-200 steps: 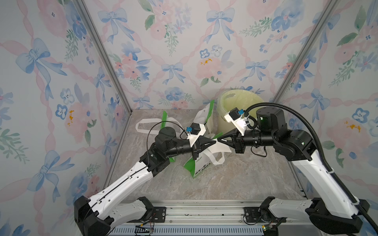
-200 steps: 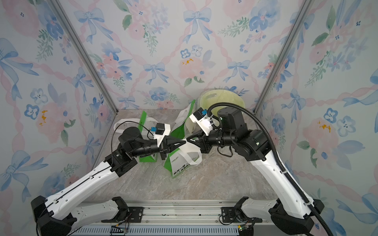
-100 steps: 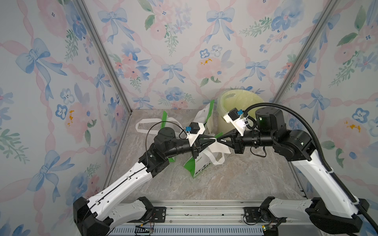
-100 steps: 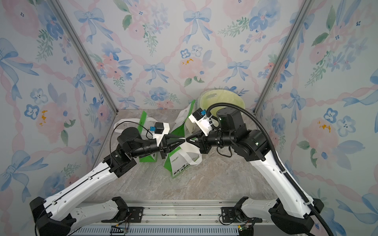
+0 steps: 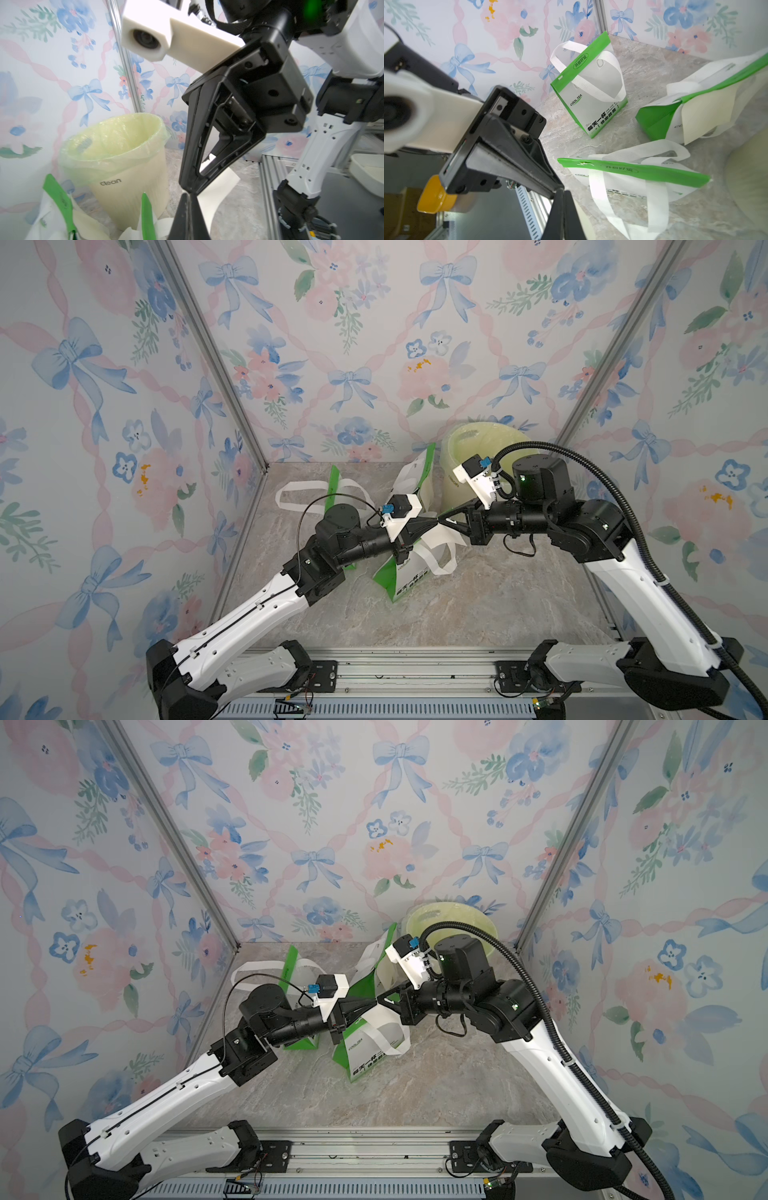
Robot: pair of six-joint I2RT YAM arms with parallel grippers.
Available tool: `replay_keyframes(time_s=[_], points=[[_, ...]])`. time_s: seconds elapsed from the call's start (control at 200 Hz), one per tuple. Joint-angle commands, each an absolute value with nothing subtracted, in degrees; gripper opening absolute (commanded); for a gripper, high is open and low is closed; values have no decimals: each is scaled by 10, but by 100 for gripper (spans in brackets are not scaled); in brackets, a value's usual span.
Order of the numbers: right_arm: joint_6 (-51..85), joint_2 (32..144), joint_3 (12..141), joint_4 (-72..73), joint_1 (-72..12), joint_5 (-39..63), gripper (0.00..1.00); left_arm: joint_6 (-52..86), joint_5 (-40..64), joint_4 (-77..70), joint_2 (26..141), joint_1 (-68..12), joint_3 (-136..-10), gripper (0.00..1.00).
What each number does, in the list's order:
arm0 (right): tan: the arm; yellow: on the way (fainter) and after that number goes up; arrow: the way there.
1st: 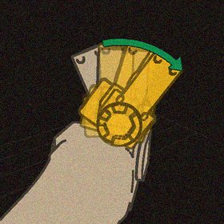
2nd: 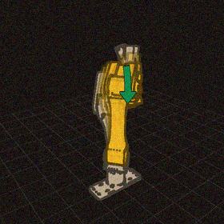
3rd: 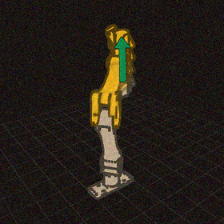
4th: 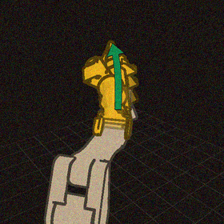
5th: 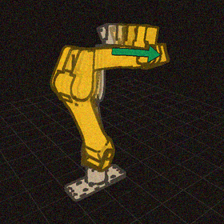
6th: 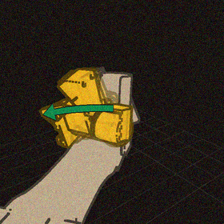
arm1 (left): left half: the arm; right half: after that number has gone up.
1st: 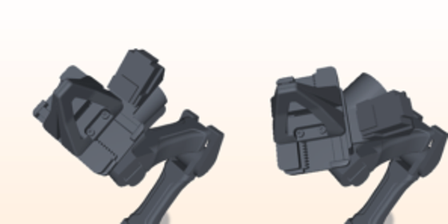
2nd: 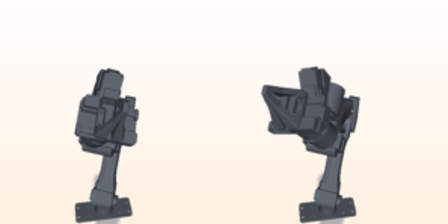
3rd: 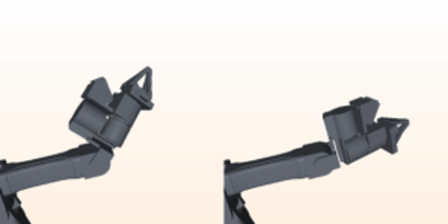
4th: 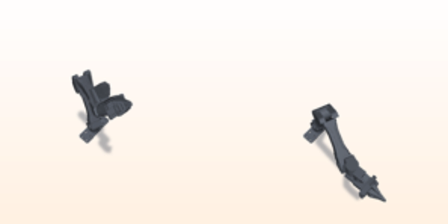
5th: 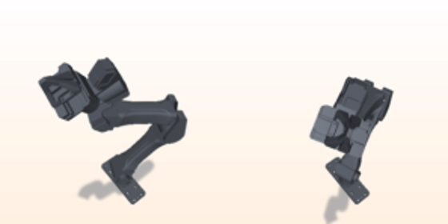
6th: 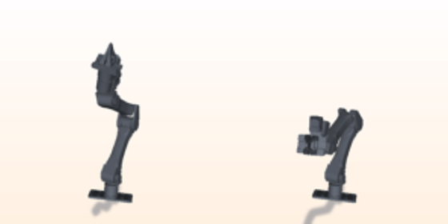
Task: Shred takeout receipts and throw away
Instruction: Shred the takeout receipt, then place the takeout receipt in the trash bin.
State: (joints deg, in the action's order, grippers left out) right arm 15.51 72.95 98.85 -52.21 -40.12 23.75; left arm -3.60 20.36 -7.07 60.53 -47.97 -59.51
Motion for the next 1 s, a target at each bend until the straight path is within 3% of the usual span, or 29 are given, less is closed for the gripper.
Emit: replay_keyframes(time_s=[0.0,0.2,0.415,0.58,0.75,0.995], points=[[299,712,953,-480,-382,204,0,-131,133,-87,579,-501,-601,0],[379,690,906,-492,-327,170,0,-177,141,-129,561,-520,-582,0],[310,708,939,-570,-304,73,0,-59,152,-305,541,-531,-554,0],[242,746,1025,-576,-256,55,0,19,95,-358,544,-532,-556,0],[224,790,1063,-462,-196,54,0,147,-65,-339,570,-532,-559,0],[154,901,1070,-324,-164,-79,3,305,-89,-335,602,-533,-553,0]])
